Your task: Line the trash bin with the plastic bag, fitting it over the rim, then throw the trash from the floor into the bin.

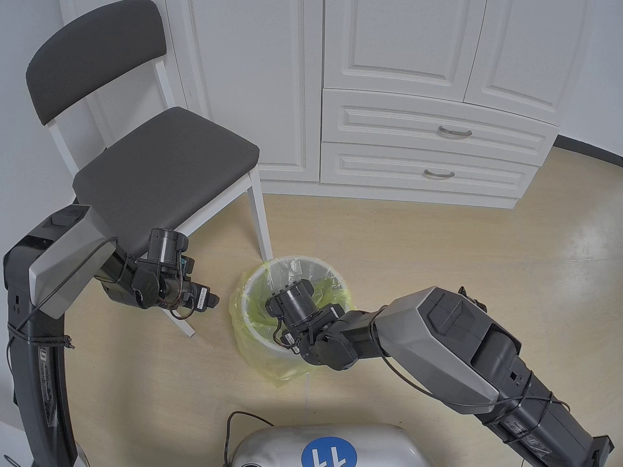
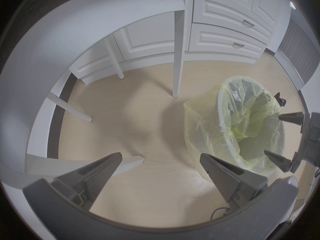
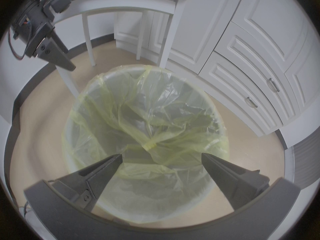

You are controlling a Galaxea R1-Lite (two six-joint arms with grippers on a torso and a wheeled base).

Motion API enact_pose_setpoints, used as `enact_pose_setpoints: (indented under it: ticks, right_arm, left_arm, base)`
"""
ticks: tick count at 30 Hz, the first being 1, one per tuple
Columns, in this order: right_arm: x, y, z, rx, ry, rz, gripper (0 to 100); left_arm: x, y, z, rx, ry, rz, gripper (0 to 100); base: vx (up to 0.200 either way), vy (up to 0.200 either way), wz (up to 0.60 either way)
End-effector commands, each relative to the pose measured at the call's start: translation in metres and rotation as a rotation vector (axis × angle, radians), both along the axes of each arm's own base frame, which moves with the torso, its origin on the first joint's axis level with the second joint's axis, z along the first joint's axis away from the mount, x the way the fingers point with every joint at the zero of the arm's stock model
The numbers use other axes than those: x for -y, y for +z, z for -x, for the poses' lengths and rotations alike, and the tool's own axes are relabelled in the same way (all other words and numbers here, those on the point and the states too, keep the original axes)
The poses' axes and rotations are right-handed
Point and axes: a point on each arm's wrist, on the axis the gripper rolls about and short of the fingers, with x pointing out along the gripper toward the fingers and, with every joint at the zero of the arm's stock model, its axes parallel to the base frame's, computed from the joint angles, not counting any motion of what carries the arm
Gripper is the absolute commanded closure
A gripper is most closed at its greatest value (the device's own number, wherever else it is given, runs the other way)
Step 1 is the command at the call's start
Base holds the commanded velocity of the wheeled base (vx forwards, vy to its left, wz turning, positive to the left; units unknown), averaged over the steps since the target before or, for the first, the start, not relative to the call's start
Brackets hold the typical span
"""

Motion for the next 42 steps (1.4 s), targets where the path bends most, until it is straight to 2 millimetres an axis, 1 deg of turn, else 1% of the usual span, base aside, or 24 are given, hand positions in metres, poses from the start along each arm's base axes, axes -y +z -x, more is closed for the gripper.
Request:
enact_pose_setpoints:
  ticks: [1,4,7,10,13,15,20,23,28,30,38,42]
  right_arm:
    - [0.004,0.027,0.006,-0.041,-0.001,0.033,0]
    - [0.007,0.028,0.009,-0.076,-0.001,0.065,0]
    - [0.011,0.025,0.014,-0.128,-0.011,0.103,0]
    - [0.008,0.026,0.015,-0.129,-0.012,0.094,0]
    - [0.004,0.032,0.01,-0.103,-0.017,0.061,0]
    - [0.005,0.026,0.008,-0.106,-0.036,0.05,0]
    - [0.008,0.025,0.001,-0.082,-0.047,0.032,0]
    - [0.02,0.016,-0.01,-0.085,-0.075,0.052,0]
    - [0.029,0.008,-0.017,-0.068,-0.133,0.091,0]
    - [0.03,0.009,-0.018,-0.063,-0.141,0.095,0]
    - [0.027,0.025,-0.015,-0.05,-0.12,0.109,0]
    - [0.029,0.023,-0.009,-0.07,-0.114,0.131,0]
  left_arm:
    - [0.0,0.002,0.001,0.003,0.0,0.001,0]
    - [0.0,0.003,0.001,0.006,0.0,0.001,0]
    - [0.0,0.004,0.001,0.006,0.0,0.001,0]
    - [0.0,0.004,0.001,0.006,0.0,0.001,0]
    - [0.0,0.004,0.001,0.006,0.0,0.001,0]
    - [0.0,0.004,0.001,0.006,0.0,0.001,0]
    - [-0.001,0.004,0.001,0.008,0.002,0.001,0]
    - [0.0,0.003,0.001,0.006,0.0,0.001,0]
    - [-0.001,0.003,0.001,0.006,0.002,0.001,0]
    - [-0.001,0.003,0.001,0.006,0.002,0.001,0]
    - [-0.001,0.004,0.001,0.008,0.002,0.001,0]
    - [-0.001,0.004,0.001,0.008,0.002,0.001,0]
  base:
    - [0.0,0.0,0.0]
    - [0.0,0.0,0.0]
    - [0.0,0.0,0.0]
    - [0.0,0.0,0.0]
    - [0.0,0.0,0.0]
    - [0.0,0.0,0.0]
    - [0.0,0.0,0.0]
    - [0.0,0.0,0.0]
    - [0.0,0.0,0.0]
    - [0.0,0.0,0.0]
    - [0.0,0.0,0.0]
    - [0.0,0.0,0.0]
